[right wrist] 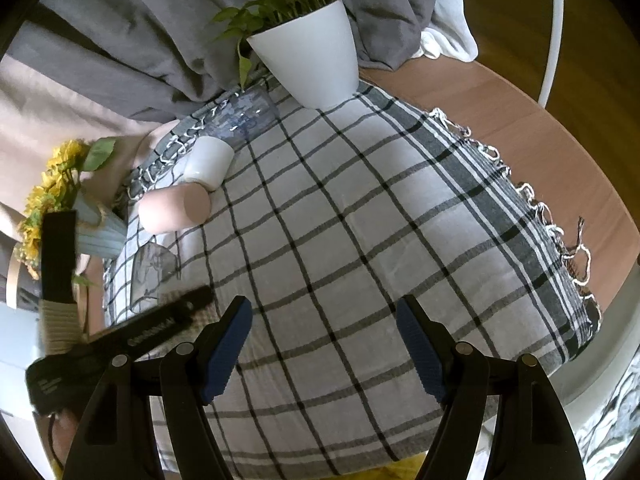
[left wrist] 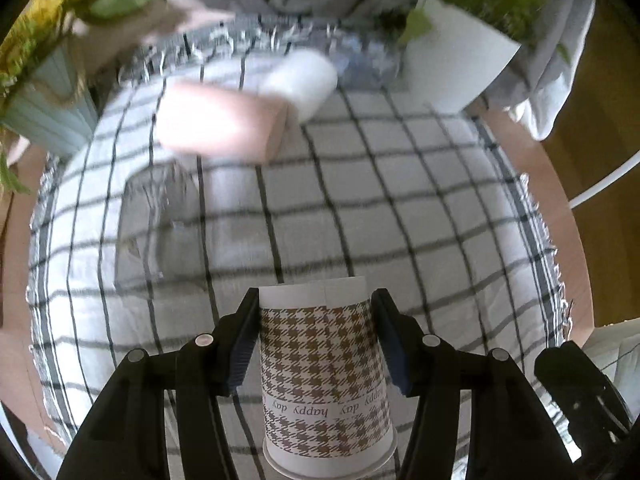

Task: Flip cup upside down
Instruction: 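Grasp the cup with the left tool while the right tool releases it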

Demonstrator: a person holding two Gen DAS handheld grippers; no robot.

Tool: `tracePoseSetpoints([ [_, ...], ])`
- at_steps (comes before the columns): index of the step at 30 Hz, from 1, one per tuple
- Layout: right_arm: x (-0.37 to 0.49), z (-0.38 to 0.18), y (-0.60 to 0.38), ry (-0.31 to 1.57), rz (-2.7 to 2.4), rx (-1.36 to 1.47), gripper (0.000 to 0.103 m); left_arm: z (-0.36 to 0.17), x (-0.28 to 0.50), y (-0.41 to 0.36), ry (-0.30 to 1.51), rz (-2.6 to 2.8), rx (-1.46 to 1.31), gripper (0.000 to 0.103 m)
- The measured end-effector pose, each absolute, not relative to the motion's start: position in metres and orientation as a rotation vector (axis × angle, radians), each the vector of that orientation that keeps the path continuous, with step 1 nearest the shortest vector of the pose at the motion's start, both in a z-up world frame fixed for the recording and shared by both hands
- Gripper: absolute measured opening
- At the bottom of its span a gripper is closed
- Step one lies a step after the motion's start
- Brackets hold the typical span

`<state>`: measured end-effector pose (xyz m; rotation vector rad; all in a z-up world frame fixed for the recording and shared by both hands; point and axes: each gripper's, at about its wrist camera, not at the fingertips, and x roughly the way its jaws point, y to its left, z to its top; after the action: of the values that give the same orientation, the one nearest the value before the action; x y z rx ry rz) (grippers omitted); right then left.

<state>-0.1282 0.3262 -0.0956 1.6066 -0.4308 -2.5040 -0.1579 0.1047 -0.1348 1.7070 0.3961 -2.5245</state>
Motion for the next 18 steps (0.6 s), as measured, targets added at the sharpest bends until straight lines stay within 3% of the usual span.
tracePoseSetpoints([
  [8, -0.126, -0.094, 0.332, -0.373, -2.560, 1.601, 0.075, -0.139, -0.168, 0.112, 0.423, -2.604, 1.453, 0.055],
  [11, -0.124, -0.095, 0.333, -0.292, -2.590, 1.602, 0.074, -0.134, -0.169, 0.127, 0.329, -2.672, 1.306, 0.055],
  [18, -0.114, -0.099, 0.348, -0.271, -2.655, 1.644, 0.075, -0.152, -0.169, 0.142, 0.308, -2.722, 1.298, 0.055],
])
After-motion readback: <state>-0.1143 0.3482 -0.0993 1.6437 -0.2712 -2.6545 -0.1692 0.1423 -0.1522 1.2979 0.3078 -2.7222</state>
